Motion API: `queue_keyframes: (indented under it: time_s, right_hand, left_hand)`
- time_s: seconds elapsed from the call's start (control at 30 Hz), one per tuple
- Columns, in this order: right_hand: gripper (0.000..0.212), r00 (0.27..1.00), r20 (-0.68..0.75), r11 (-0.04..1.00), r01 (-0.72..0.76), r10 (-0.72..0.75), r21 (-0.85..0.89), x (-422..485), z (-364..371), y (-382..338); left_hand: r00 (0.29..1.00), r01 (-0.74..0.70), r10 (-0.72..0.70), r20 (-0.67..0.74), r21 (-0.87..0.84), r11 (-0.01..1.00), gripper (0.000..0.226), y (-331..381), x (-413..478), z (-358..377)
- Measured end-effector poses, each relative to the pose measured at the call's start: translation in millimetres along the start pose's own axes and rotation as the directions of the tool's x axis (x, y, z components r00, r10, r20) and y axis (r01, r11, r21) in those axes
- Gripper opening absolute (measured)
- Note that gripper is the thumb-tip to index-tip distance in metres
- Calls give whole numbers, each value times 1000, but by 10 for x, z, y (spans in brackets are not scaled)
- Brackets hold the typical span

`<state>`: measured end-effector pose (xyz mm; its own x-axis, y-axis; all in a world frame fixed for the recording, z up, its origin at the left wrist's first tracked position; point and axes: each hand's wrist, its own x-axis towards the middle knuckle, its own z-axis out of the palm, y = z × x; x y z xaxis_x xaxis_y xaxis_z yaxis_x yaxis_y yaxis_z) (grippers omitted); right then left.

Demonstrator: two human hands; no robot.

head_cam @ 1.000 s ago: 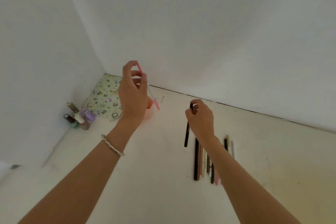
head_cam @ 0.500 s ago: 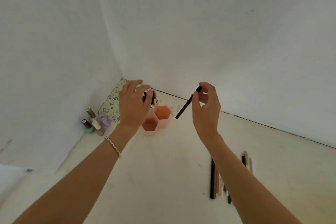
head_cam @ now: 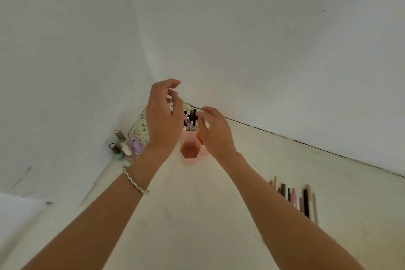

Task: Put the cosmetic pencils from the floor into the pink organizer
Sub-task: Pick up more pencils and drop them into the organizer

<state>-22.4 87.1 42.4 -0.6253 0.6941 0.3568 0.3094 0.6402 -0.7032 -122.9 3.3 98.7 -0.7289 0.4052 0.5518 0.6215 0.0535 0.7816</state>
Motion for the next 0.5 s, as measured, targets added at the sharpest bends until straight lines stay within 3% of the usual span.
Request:
queue_keyframes:
  time_s: [0.07, 0.13, 0.2, 0.23, 0.3, 0.4, 0.43, 0.5]
  right_hand:
    - [39, 999, -41, 999, 15, -18, -52, -66, -62, 62]
    - [47, 982, -179, 998, -62, 60, -7, -106, -232, 147]
    - [46, 951, -258, 985, -153, 169, 79, -146, -442, 259]
    - [43, 938, -274, 977, -190, 211, 101, -164, -544, 310]
    - [39, 917, -296, 964, -250, 267, 93, -232, -766, 440]
    - [40, 888, -276, 930, -351, 368, 111, -403, -1048, 643]
    - [40, 880, -257, 916, -379, 400, 128, -478, -1118, 704]
    - [40, 871, -228, 900, -414, 435, 136, -652, -1252, 816]
  left_hand:
    - [1000, 2, -2, 29, -5, 1000, 28, 73, -94, 71]
    - [995, 28, -28, 101, 8, 1000, 29, 160, -246, 194]
    - [951, 128, -147, 274, 84, 988, 27, 240, -468, 388]
    - [890, 177, -229, 395, 164, 970, 25, 270, -604, 507]
    - [686, 241, -407, 603, 339, 909, 20, 346, -950, 790]
    - [405, 241, -571, 714, 519, 820, 22, 442, -1503, 1141]
    - [354, 226, -596, 720, 553, 802, 25, 465, -1667, 1229]
    - [325, 203, -618, 716, 585, 785, 30, 517, -1950, 1378]
